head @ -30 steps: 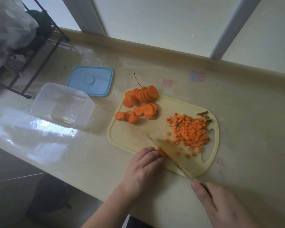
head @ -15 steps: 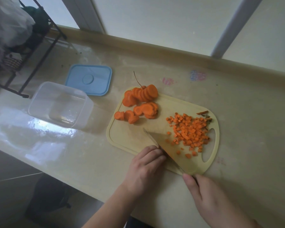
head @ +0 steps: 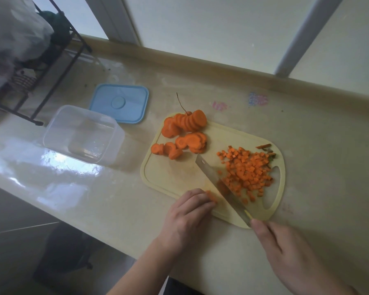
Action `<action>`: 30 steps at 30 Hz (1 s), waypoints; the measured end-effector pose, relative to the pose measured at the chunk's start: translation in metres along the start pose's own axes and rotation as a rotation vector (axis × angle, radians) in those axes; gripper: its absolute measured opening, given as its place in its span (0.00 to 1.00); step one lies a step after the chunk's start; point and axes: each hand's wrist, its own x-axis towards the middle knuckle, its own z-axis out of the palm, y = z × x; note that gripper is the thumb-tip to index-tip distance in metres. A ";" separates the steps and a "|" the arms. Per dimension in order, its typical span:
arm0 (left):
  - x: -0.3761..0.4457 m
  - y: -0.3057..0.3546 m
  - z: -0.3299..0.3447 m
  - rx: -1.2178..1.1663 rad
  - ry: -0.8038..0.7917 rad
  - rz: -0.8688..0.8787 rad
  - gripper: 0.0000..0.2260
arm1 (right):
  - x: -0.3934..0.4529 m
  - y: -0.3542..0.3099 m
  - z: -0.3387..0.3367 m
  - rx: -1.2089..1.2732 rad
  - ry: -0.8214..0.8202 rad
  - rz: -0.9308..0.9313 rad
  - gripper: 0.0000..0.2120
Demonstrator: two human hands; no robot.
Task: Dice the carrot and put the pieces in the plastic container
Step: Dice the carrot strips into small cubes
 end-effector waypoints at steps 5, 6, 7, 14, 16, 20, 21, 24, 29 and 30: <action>-0.003 0.001 -0.002 0.004 0.015 -0.022 0.10 | -0.006 0.001 0.002 -0.022 -0.010 -0.013 0.39; -0.003 0.001 -0.002 0.003 0.008 -0.021 0.10 | -0.007 0.002 0.002 -0.021 -0.022 -0.015 0.39; -0.003 0.002 -0.002 0.003 0.003 -0.017 0.11 | -0.008 0.002 0.003 -0.024 -0.028 -0.021 0.37; -0.002 0.003 -0.004 0.017 0.020 -0.014 0.05 | -0.012 0.005 0.009 -0.039 -0.063 -0.039 0.34; 0.001 0.005 -0.007 0.008 0.061 -0.052 0.03 | -0.013 0.008 0.015 -0.048 -0.070 -0.012 0.43; 0.004 0.008 -0.011 -0.024 0.091 -0.134 0.05 | -0.007 0.006 0.019 0.007 -0.104 0.008 0.46; 0.005 0.008 -0.011 -0.023 0.096 -0.141 0.05 | -0.005 0.006 0.017 0.023 -0.110 0.023 0.45; 0.006 0.008 -0.010 -0.012 0.106 -0.137 0.04 | -0.001 0.009 0.005 0.028 -0.074 0.048 0.42; 0.006 0.007 -0.008 -0.001 0.110 -0.145 0.04 | 0.013 0.019 -0.018 0.051 0.018 0.091 0.44; 0.006 0.007 -0.007 -0.002 0.112 -0.149 0.04 | 0.016 0.020 -0.020 0.049 0.010 0.082 0.44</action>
